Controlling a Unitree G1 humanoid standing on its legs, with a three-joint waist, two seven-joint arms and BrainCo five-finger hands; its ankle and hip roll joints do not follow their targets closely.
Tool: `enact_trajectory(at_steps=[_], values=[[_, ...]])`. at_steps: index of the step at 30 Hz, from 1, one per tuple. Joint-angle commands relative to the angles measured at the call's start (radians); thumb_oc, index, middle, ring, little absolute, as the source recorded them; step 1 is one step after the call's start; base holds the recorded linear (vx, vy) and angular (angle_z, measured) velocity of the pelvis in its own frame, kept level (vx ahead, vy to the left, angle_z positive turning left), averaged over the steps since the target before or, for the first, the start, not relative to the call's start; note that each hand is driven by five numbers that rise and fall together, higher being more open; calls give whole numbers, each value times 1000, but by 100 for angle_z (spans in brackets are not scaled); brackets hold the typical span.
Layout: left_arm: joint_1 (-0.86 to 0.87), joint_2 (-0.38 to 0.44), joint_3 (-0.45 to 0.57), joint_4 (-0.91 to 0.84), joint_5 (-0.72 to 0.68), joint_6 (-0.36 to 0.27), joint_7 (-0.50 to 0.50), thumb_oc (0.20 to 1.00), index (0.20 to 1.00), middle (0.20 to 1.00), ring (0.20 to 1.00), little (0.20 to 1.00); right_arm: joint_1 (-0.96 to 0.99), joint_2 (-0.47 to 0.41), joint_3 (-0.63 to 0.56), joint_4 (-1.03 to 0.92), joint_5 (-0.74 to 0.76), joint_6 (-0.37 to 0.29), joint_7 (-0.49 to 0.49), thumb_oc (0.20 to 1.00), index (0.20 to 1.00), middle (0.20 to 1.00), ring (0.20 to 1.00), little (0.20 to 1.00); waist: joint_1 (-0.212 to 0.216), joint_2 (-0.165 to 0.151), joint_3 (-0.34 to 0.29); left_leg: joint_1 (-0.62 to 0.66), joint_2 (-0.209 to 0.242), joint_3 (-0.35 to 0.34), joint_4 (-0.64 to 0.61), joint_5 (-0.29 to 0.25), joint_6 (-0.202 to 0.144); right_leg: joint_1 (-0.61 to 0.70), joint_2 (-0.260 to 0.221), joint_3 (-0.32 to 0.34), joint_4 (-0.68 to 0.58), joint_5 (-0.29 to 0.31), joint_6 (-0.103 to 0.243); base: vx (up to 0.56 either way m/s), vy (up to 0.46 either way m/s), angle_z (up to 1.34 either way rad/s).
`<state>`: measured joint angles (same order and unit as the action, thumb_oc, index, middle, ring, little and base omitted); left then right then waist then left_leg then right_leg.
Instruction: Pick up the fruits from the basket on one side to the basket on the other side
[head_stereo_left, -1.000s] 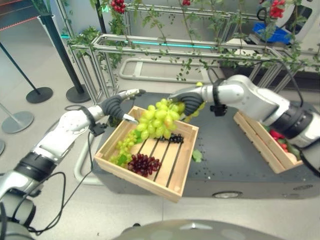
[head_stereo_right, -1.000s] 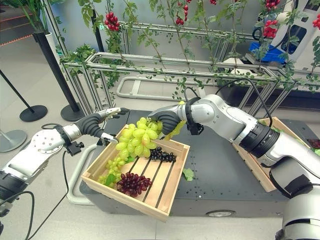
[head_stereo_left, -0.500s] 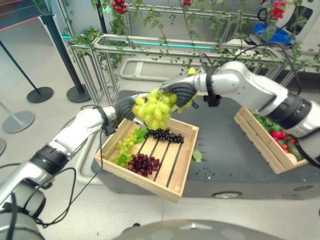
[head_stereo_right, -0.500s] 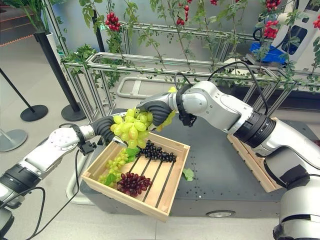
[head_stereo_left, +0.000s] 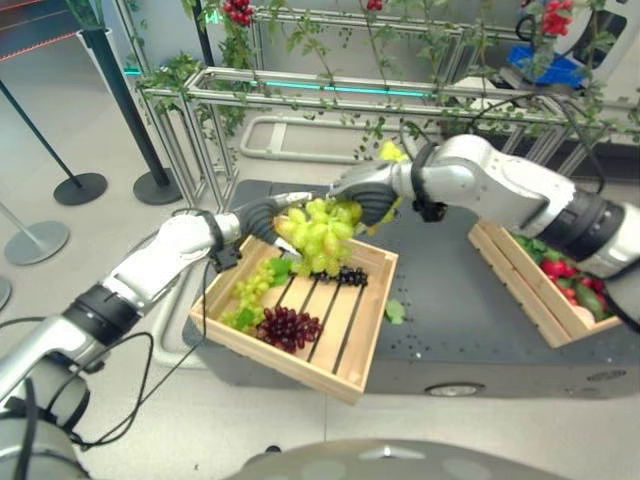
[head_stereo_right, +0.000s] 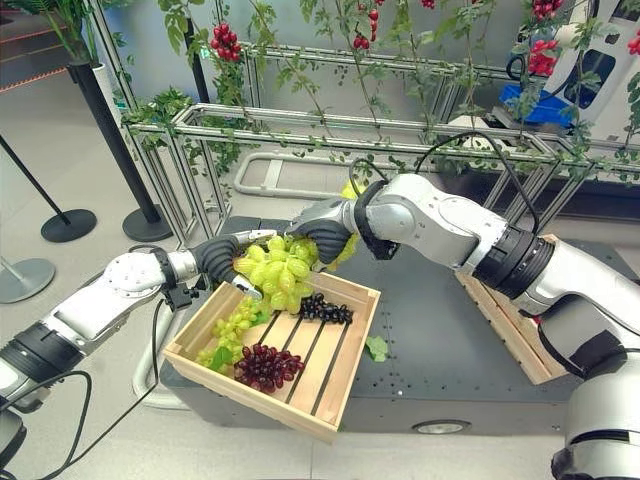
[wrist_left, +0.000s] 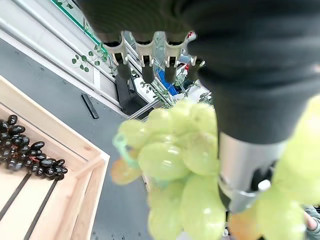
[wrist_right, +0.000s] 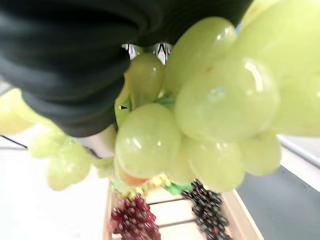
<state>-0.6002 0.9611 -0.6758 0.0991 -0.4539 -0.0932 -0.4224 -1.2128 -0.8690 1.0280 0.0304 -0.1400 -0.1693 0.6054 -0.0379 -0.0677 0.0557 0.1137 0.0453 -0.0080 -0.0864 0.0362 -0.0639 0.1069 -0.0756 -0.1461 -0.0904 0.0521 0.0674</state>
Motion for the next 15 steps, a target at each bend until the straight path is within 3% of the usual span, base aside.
enact_trajectory(at_steps=[1,9,15], values=[[-108,31,-3,-5,-62,-21,-2,1000,1000,1000,1000,1000,-43,-76,7,15,-17,-16,-22,200,200,200,200,200,21,-30,-20,-2,-35,-17,51,-77,30,-27,-25,-9,140,-90,68,0,0,0],[-5,15,20,-20,-189,11,-47,1000,1000,1000,1000,1000,62,-96,-29,11,21,-5,8,200,200,200,200,200,19,-25,-17,-3,-34,-18,49,-75,29,-29,-25,-12,141,-91,66,0,0,0],[13,36,-27,-48,-223,41,-77,1000,1000,1000,1000,1000,70,-96,-24,-5,25,-10,7,200,200,200,200,200,18,-22,-17,-4,-33,-17,49,-73,29,-30,-23,-14,141,-91,66,0,0,0]])
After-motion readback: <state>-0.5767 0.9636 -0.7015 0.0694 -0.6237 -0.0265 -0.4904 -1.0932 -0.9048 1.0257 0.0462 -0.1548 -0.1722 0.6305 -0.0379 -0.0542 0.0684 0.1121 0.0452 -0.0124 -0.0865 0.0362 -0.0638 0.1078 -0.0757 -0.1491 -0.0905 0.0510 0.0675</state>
